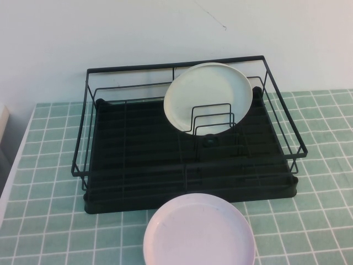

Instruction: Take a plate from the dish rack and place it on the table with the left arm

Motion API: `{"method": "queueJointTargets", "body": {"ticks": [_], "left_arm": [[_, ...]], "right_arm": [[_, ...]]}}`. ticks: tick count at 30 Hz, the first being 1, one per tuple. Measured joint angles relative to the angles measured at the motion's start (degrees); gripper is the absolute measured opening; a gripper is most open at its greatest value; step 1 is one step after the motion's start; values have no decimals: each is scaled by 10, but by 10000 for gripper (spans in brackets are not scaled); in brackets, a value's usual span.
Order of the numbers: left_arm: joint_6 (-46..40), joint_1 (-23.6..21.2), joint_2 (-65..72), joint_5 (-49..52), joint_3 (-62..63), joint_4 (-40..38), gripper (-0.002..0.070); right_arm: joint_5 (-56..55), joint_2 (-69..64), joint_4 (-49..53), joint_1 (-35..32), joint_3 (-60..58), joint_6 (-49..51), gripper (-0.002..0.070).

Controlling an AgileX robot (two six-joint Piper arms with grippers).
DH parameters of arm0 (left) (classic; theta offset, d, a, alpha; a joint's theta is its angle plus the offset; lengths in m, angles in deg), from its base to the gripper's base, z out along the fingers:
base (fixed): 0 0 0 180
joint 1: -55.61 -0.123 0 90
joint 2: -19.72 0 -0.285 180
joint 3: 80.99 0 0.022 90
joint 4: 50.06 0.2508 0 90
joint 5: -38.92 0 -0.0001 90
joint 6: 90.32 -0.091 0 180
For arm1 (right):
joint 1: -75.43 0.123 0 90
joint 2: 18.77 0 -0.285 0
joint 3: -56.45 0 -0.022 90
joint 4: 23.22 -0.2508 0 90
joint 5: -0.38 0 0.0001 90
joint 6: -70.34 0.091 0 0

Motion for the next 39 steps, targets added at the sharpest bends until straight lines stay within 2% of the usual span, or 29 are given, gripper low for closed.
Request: {"method": "queueJointTargets", "body": {"ticks": [2, 5, 8, 10, 18, 24, 31, 39], "left_arm": [[15, -45, -18, -46, -46, -17, -2], [37, -106, -23, -61, -103, -38, -2], [55, -155, -24, -60, -139, -45, -2], [59, -169, -24, -58, -149, -45, -2], [67, -168, -25, -5, -148, -7, -2], [92, -165, -25, 1, -147, -2, -2], [103, -138, -25, 3, -146, 2, -2], [104, -138, -25, 3, -146, 2, -2]], "right_arm": [[0, 0, 0, 0, 0, 0, -2], [0, 0, 0, 0, 0, 0, -2], [0, 0, 0, 0, 0, 0, -2], [0, 0, 0, 0, 0, 0, -2], [0, 0, 0, 0, 0, 0, -2], [0, 0, 0, 0, 0, 0, -2], [0, 0, 0, 0, 0, 0, -2], [0, 0, 0, 0, 0, 0, -2]]}}
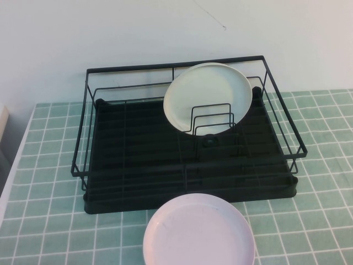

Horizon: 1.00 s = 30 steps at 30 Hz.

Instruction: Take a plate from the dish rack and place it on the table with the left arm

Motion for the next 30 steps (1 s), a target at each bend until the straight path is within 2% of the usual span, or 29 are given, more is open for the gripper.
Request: {"method": "queueJointTargets", "body": {"ticks": [30], "left_arm": [[5, 0, 0, 0, 0, 15, -2]], "right_arm": [[0, 0, 0, 0, 0, 0, -2]]}}
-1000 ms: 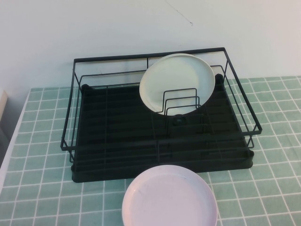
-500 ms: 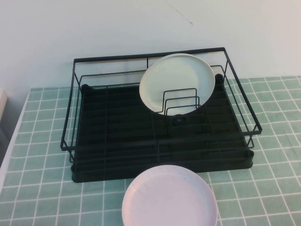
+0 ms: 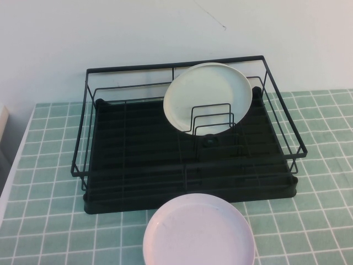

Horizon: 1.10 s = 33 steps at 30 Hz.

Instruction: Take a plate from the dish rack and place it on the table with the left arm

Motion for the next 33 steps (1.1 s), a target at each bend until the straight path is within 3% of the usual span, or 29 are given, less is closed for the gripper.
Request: {"method": "queueJointTargets", "body": {"ticks": [33], "left_arm": [[0, 0, 0, 0, 0, 1, -4]], "right_arm": [[0, 0, 0, 41, 0, 0, -2]]}}
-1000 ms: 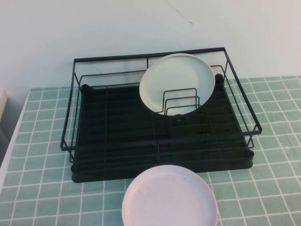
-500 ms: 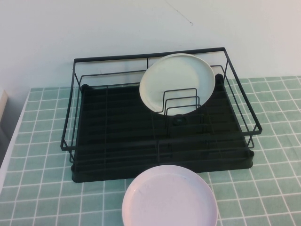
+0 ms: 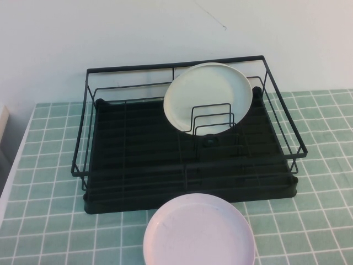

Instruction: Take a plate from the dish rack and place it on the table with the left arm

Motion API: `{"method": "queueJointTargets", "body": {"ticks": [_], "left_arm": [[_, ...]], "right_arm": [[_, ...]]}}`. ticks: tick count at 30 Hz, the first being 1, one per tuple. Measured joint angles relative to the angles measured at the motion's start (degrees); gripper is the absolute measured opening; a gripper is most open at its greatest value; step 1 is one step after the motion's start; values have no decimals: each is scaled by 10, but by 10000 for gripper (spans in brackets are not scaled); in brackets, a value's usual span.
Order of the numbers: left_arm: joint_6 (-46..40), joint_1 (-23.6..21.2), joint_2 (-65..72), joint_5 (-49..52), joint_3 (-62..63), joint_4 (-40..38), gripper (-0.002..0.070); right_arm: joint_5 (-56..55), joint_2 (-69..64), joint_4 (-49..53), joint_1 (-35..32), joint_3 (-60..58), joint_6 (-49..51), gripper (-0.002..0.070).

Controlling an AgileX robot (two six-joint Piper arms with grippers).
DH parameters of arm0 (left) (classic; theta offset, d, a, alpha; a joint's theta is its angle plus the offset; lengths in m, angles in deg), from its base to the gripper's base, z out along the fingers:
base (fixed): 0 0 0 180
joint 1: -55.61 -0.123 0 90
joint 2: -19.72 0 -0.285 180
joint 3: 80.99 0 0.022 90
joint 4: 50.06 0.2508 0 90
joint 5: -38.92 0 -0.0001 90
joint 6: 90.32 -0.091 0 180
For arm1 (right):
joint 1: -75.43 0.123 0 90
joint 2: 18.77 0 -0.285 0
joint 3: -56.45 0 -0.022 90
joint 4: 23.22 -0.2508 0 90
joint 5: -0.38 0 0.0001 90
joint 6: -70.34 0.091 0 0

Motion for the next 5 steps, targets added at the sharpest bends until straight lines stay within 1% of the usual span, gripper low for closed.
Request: {"method": "queueJointTargets", "body": {"ticks": [5], "left_arm": [[0, 0, 0, 0, 0, -7, -4]], "right_arm": [[0, 0, 0, 0, 0, 0, -2]]}}
